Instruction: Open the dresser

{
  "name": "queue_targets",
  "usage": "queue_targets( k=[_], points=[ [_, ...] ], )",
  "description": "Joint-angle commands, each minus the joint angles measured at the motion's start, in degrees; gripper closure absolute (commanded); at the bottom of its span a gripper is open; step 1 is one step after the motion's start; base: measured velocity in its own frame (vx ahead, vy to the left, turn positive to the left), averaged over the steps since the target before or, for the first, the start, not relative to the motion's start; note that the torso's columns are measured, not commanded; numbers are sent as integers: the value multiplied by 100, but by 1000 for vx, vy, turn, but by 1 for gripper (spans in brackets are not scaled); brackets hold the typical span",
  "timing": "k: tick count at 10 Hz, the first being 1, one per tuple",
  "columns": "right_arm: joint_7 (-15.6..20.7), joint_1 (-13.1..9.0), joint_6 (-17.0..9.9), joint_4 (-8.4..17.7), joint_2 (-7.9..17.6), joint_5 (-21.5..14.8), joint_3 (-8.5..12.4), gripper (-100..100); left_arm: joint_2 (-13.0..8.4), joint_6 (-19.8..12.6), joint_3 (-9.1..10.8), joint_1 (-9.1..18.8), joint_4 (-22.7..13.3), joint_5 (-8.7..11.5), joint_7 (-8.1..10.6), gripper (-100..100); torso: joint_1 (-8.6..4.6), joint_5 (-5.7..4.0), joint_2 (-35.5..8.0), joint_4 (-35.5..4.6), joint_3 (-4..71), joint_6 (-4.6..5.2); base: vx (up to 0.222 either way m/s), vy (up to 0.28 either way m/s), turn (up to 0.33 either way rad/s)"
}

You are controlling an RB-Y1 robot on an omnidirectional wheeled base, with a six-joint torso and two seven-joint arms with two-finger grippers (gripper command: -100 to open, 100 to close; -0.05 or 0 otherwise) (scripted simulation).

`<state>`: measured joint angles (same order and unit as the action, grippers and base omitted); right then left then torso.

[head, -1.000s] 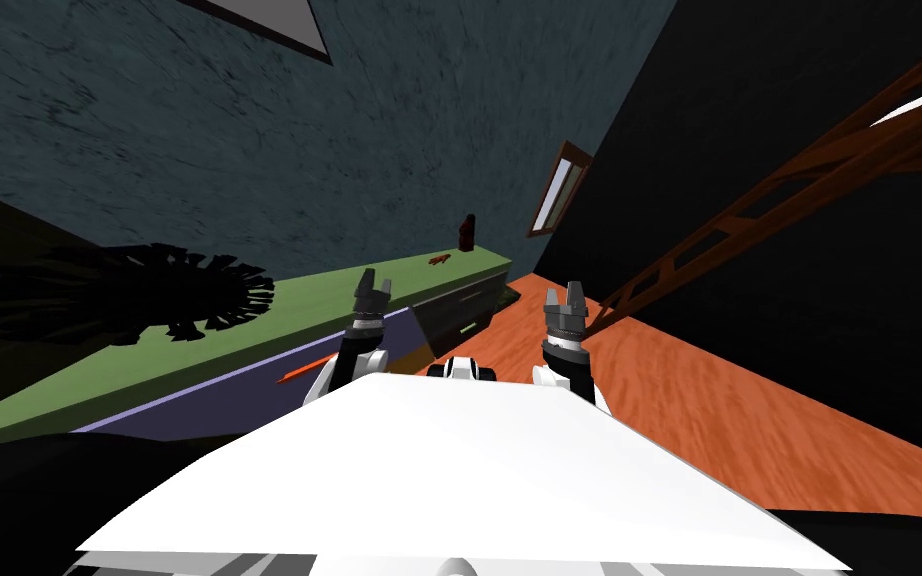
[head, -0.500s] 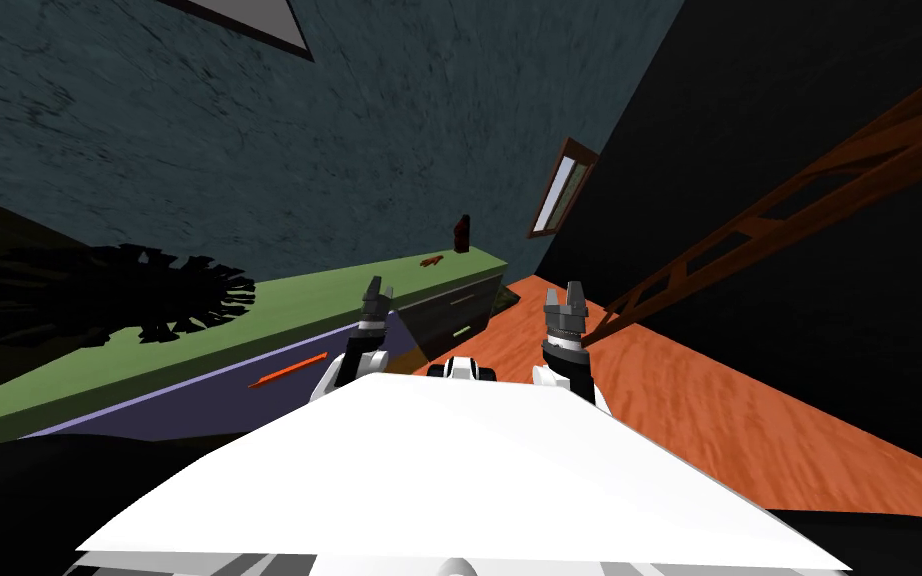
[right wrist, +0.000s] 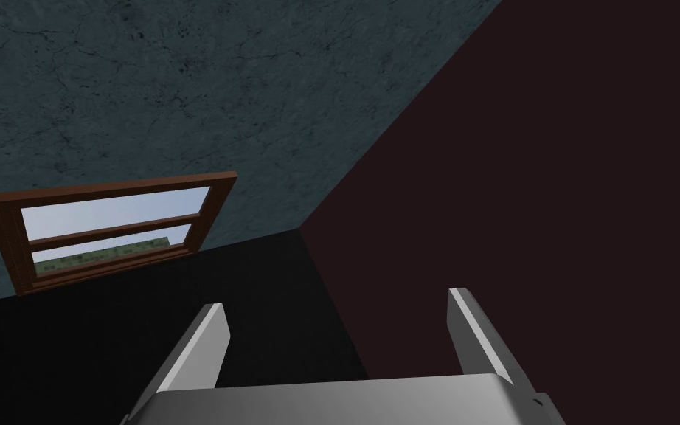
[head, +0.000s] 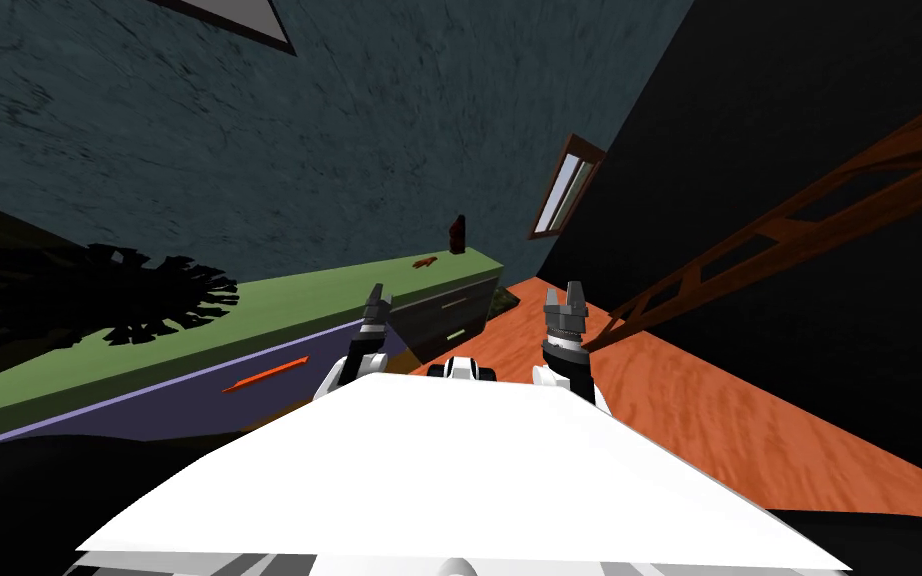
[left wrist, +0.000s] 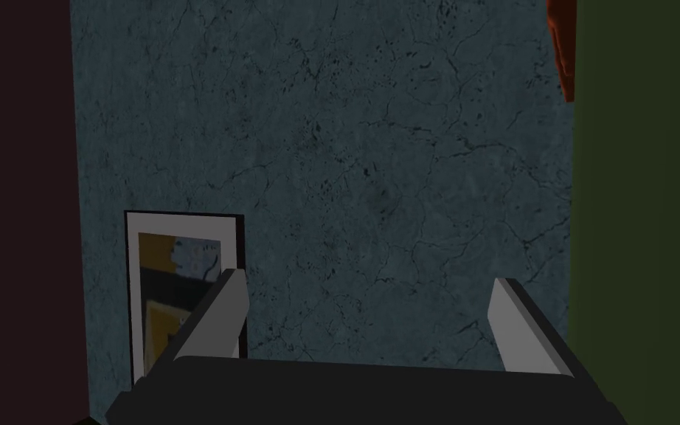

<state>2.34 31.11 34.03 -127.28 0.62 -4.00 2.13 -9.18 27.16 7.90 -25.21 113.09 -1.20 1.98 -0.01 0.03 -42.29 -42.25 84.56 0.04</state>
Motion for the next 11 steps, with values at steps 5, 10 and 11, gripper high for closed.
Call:
queue_targets(
  k=[5,10,11],
  points=[
    [0,-1,0,0,1,0,1,0,-23,15,111,97,-561,70,-27,-100,7,31,66,48,33,32,24,-69,36],
    [0,-1,0,0,1,0,0,0,-25,27,221,173,-1046,139,-44,-100,13,60,105,82,51,62,43,-107,52],
    [0,-1,0,0,1,0,1,0,-25,27,221,173,-1046,139,-44,-100,11,62,110,84,53,66,24,-60,24]
  ],
)
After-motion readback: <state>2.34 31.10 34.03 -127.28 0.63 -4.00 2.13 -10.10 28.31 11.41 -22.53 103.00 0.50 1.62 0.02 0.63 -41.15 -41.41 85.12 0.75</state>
